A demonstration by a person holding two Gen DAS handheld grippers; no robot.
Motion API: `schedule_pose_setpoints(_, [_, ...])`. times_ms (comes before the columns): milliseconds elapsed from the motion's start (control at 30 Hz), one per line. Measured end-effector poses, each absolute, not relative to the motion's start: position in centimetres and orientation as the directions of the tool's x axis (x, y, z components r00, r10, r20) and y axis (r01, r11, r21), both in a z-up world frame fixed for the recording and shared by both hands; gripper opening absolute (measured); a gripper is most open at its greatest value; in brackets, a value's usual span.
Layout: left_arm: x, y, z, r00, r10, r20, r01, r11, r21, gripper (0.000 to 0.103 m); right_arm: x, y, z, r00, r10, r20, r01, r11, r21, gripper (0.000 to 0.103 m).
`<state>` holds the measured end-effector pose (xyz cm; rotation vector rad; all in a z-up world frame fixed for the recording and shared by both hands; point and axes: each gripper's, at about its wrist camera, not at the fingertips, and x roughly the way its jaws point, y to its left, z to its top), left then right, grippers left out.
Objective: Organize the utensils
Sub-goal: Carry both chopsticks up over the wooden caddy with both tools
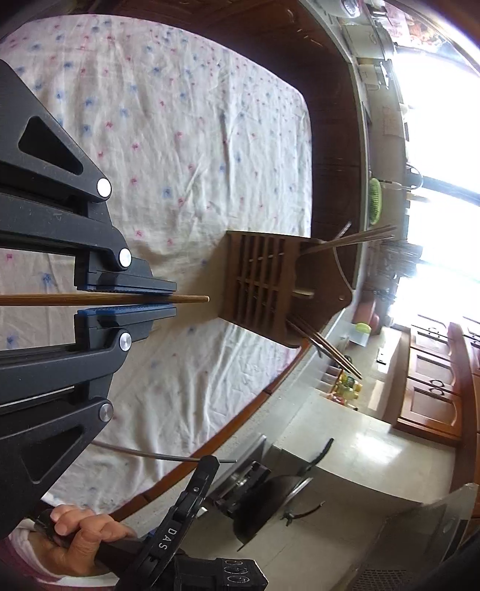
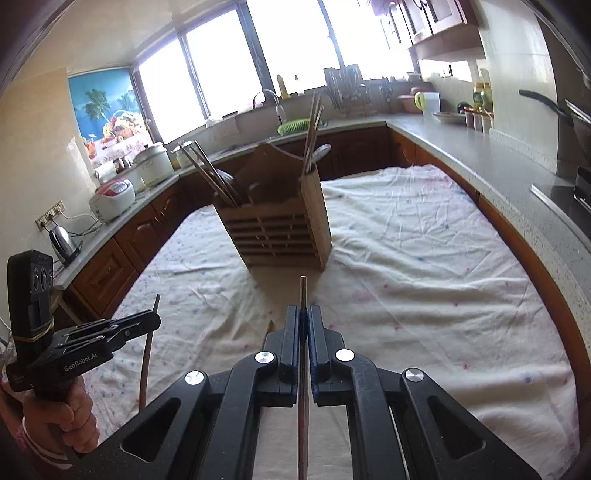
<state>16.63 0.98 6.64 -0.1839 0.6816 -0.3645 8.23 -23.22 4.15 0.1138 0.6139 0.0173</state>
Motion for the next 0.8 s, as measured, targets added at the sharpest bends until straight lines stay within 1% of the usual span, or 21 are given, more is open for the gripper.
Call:
schedule_pose_setpoints(200, [13.3, 3.3, 9.9, 0.773, -0.402, -0.491, 0.287, 0.911, -0.295, 0.004, 6.3, -22.2, 9.1, 0.892, 0.052, -0.448, -0.007, 0.995, 0.101, 0.004])
schedule_pose_setpoints(333, [12.1, 4.5, 10.8, 0.8, -0.398, -0.45, 0.284, 0.911, -0.301, 0.004, 6.0, -21.9, 10.9, 0.915, 0.049, -0.401, -0.012, 0.996, 0.092, 0.004])
schedule_pose_setpoints(533, [11.6, 5.2, 10.9, 0.819, -0.379, -0.431, 0.261, 0.915, -0.308, 0.004, 6.8, -21.9, 11.1, 0.916, 0.056, -0.398, -0.019, 0.995, 0.097, 0.004])
schedule_pose_setpoints(800, [13.3, 5.1, 10.8, 0.826, -0.374, -0.423, 0.255, 0.915, -0.312, 0.004, 7.5, -21.9, 10.8, 0.91, 0.071, -0.408, -0.029, 0.994, 0.108, 0.004])
